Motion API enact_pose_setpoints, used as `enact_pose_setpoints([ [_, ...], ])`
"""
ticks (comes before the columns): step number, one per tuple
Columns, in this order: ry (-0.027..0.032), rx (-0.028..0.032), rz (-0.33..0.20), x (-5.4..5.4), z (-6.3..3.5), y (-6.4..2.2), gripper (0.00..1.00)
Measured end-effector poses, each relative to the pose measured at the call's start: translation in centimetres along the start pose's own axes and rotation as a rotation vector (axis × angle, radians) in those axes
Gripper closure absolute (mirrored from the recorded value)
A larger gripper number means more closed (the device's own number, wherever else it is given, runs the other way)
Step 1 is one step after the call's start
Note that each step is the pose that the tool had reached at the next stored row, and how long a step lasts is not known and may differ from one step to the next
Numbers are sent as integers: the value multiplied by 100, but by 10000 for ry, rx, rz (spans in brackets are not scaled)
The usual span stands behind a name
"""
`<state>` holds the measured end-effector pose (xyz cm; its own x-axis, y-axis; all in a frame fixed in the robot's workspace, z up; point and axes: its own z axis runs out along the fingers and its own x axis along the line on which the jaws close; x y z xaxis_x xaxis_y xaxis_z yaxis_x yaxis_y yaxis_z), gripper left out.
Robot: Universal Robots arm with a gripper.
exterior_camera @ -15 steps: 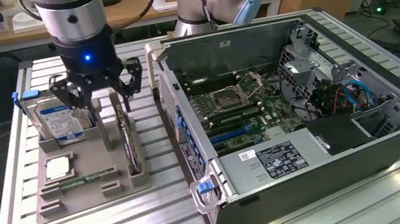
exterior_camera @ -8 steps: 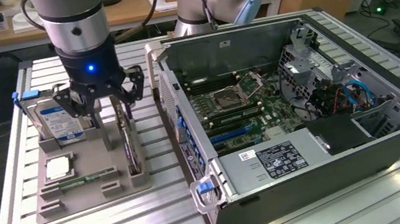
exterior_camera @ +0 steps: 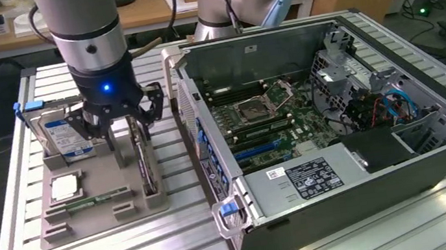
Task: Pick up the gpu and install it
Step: 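Pick up the gpu and move the gpu toward the slot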
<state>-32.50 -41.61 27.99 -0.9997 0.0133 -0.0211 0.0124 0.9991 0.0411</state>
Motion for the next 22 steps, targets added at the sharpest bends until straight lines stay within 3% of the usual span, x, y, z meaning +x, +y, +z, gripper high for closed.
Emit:
enact_pose_setpoints([
  [22,1,0,-12,-40,401,-16,35],
])
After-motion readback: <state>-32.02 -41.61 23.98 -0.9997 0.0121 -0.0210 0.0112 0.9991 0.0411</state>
